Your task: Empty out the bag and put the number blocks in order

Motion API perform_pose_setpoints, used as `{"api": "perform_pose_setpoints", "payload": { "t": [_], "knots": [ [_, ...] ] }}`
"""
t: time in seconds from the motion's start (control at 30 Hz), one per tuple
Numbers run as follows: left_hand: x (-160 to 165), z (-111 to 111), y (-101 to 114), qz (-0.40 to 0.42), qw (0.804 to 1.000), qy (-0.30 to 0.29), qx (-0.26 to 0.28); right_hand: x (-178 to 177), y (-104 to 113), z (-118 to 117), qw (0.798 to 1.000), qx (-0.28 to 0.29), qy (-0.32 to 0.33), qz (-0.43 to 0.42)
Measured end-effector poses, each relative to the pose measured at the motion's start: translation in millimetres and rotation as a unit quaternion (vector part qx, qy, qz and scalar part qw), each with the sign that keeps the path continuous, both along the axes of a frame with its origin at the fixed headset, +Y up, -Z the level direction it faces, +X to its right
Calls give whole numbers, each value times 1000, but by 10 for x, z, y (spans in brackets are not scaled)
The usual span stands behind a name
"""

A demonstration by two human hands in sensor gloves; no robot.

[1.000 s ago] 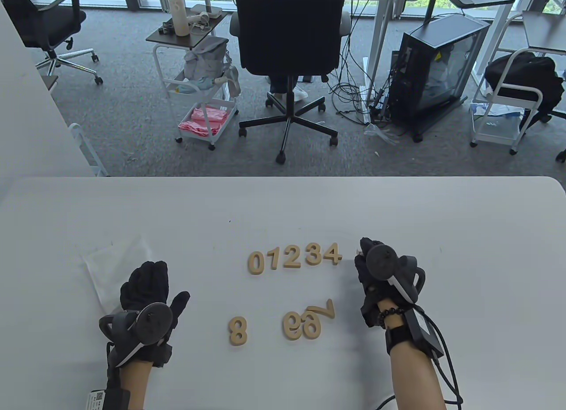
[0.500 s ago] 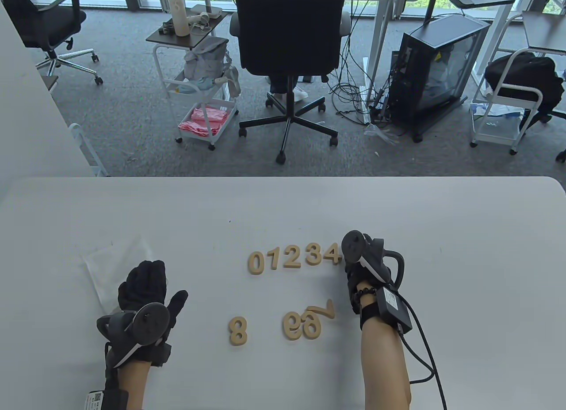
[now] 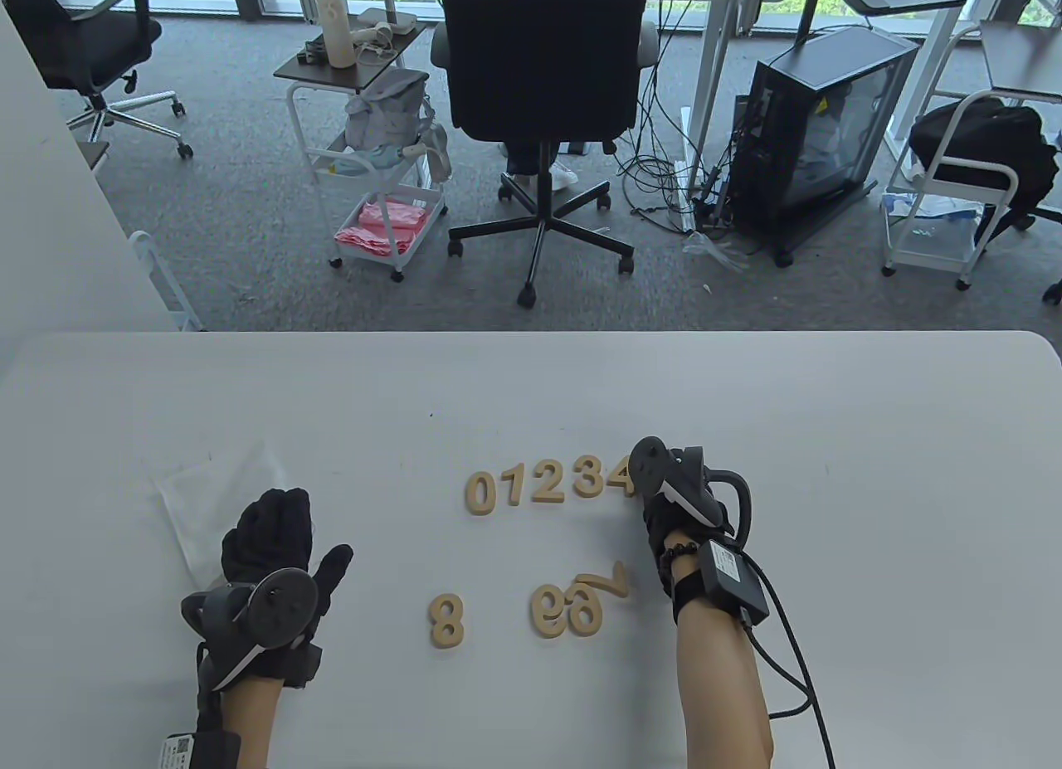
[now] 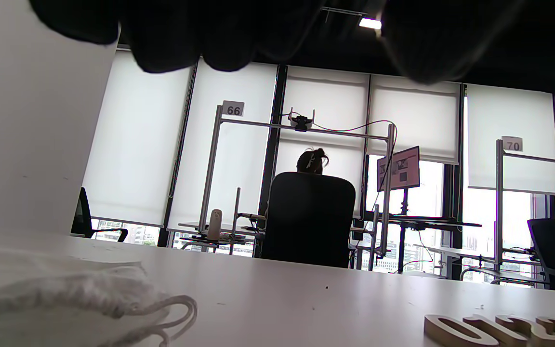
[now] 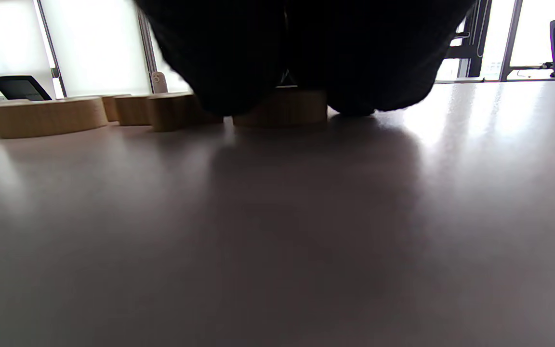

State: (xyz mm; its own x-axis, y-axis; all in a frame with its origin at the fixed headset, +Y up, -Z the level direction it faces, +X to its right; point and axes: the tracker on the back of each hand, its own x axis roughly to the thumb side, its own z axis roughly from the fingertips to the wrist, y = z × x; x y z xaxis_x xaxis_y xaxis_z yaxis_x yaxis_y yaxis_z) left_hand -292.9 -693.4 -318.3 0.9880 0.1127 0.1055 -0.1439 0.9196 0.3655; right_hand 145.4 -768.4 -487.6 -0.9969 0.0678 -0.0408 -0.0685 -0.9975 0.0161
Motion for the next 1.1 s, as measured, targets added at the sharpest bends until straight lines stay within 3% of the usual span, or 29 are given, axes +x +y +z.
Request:
{"api": "perform_pose_setpoints", "payload": {
  "t": [0.73,0.87,1.1],
  "knots": [
    [-6,3,12,2,1000,1,1,69,98,31,1000,14,10,-2],
    [-4,4,14,1,1000,1,2,46,263,131,999,31,28,-24],
    [1,8,16,-1,1000,-3,4,-155,568,581,991,40,116,-47]
  ]
}}
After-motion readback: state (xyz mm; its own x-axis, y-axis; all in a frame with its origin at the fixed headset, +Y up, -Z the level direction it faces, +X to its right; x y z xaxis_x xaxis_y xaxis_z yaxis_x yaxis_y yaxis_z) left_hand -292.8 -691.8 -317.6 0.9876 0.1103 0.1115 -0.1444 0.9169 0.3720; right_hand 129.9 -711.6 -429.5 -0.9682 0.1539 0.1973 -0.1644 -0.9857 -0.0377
